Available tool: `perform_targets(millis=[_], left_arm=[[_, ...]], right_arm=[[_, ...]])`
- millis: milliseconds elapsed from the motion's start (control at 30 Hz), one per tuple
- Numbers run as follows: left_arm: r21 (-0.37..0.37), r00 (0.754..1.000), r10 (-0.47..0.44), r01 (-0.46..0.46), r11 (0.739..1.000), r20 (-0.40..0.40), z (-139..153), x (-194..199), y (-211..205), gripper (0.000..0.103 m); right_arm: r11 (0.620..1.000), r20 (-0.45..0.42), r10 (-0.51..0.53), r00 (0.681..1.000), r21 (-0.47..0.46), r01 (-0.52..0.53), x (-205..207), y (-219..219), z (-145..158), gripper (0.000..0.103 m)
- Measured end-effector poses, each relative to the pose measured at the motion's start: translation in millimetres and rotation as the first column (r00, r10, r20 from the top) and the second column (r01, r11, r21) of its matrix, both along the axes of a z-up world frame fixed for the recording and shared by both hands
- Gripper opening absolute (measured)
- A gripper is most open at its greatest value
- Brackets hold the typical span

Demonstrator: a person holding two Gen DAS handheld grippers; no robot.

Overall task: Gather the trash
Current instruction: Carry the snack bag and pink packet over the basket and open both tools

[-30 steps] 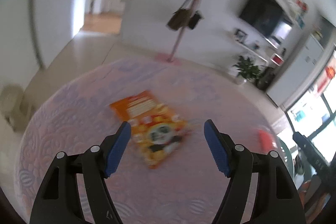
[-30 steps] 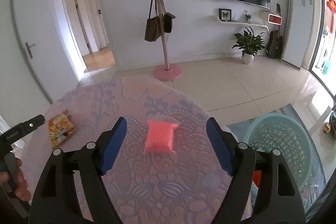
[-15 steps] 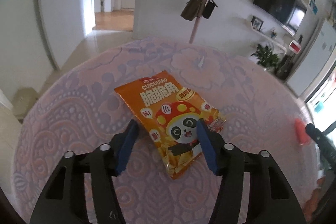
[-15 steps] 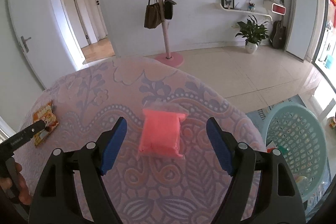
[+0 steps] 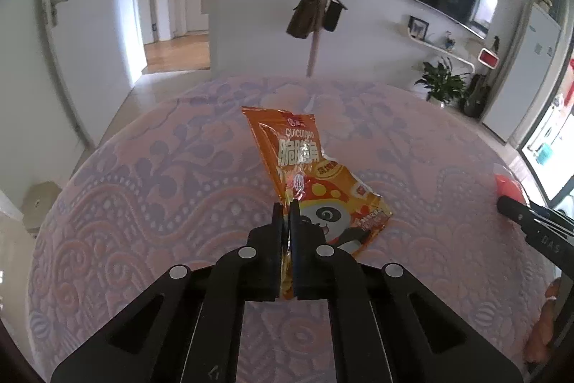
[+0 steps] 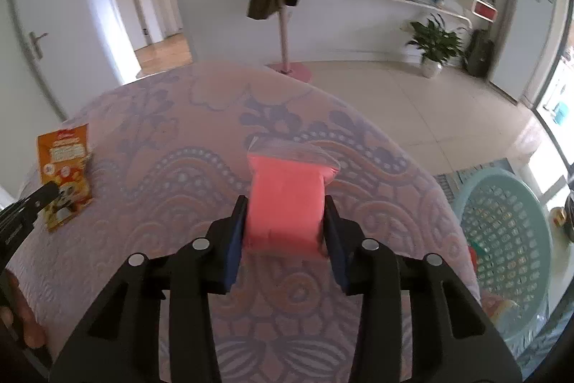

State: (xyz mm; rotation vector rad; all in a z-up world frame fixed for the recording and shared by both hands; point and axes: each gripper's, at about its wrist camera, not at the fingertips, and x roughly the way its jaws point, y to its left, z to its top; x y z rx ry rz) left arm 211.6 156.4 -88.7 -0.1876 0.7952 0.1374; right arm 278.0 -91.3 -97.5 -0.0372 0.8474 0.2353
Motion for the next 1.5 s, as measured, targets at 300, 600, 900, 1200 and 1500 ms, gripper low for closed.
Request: perform_targets(millis=[300,600,900,1200,1500], left_arm=[[-0.040,0.989,-0.100,0.105,0.994,0.105,42,-17,-36,0.001],[-0.045,0.939,-0.253,0.270,0.962,0.234,97,-21,-109,0.001],[-0.054,0.862,-0.422,0.453,0.890,0.280,115,-5,-209,0.001],[-0.100,0.816,-0.538,0.566,0.818,0.213,81,29,-292,0.001],[-0.196,0.781,-0.612,0.625,0.756,0.126,33,56,-347,0.001]], right_arm=[[0.998,0.270,-0.001,0.963,0.068,-0.018,-44,-15,35,0.037],[0.986,0.381,-0.158,0.911,0.113,0.124,-72,-84,87,0.037],[0.944,0.393,-0.327,0.859,0.108,0.310,-83,-179,111,0.037],[0.854,0.206,-0.520,0.829,0.141,0.500,-75,-272,70,0.037],[0.783,-0.055,-0.600,0.798,0.164,0.599,-60,-323,5,0.038]])
